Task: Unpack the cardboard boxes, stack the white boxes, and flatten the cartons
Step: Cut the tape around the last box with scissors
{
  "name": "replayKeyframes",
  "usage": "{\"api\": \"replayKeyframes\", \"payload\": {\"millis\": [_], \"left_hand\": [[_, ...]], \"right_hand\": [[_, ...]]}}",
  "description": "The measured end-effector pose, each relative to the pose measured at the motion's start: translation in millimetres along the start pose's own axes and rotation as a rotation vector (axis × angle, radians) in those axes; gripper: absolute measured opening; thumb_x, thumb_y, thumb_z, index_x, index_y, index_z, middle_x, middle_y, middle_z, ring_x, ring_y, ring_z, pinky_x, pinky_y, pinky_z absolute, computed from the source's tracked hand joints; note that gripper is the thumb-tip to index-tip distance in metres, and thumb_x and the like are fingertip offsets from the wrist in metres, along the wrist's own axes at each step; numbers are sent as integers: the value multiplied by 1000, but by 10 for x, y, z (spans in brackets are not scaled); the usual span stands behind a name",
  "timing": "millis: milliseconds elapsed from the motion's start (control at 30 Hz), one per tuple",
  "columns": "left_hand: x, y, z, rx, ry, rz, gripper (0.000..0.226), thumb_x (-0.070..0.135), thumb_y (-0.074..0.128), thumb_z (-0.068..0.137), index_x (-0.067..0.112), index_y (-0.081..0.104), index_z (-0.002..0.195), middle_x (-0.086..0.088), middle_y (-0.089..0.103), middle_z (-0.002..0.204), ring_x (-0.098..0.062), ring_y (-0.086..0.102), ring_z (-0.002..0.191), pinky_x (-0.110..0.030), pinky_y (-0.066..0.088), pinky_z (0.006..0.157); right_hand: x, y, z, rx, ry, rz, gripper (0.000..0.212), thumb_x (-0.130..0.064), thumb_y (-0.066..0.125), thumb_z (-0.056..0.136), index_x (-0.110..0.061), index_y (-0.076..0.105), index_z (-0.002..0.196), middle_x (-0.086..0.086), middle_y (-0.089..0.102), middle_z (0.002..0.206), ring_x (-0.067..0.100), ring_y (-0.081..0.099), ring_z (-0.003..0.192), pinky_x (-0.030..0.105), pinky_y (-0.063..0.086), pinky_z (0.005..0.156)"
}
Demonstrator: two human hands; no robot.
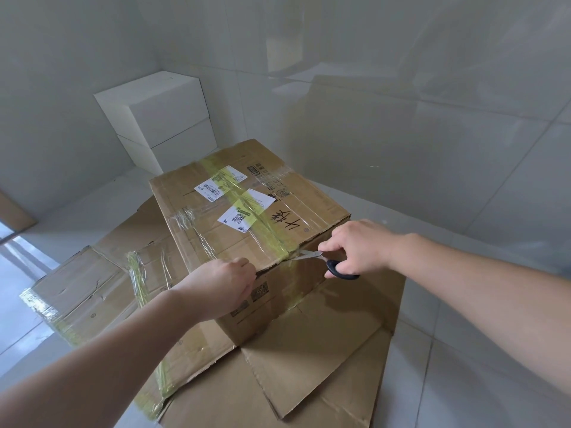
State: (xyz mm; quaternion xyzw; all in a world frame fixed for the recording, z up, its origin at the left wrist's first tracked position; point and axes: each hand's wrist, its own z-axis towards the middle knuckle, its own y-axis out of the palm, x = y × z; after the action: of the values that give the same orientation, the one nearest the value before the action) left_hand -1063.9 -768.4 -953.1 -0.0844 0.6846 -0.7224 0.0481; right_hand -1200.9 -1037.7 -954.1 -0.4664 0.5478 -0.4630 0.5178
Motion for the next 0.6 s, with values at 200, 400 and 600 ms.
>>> {"api": "replayKeyframes", "payload": {"millis": [200,400,600], "left_hand": [[37,-42,-20,53,48,-14,20,6,65,82,8,56,65,-4,52,60,-21,47,40,-23,41,37],[38,-34,-8,52,42,-28,20,5,63,84,8,56,66,-4,52,61,-21,46,41,-22,39,38],[16,7,7,12,7,-6,21,15,47,95,7,58,79,-6,55,75,-25,52,56,-32,49,54]], "right_hand": [[10,-57,-24,-80,-43,12,23,-40,71,79,-21,57,76,-9,50,53,4,46,51,11,20,43],[-106,-52,-26,-18,-62,10,49,-64,66,70,-35,67,110,-12,67,91,-1,49,75,9,20,56],[-279,-36,72,-40,-107,-61,51,-61,63,75,-31,65,116,-8,70,101,17,63,93,22,38,69]]}}
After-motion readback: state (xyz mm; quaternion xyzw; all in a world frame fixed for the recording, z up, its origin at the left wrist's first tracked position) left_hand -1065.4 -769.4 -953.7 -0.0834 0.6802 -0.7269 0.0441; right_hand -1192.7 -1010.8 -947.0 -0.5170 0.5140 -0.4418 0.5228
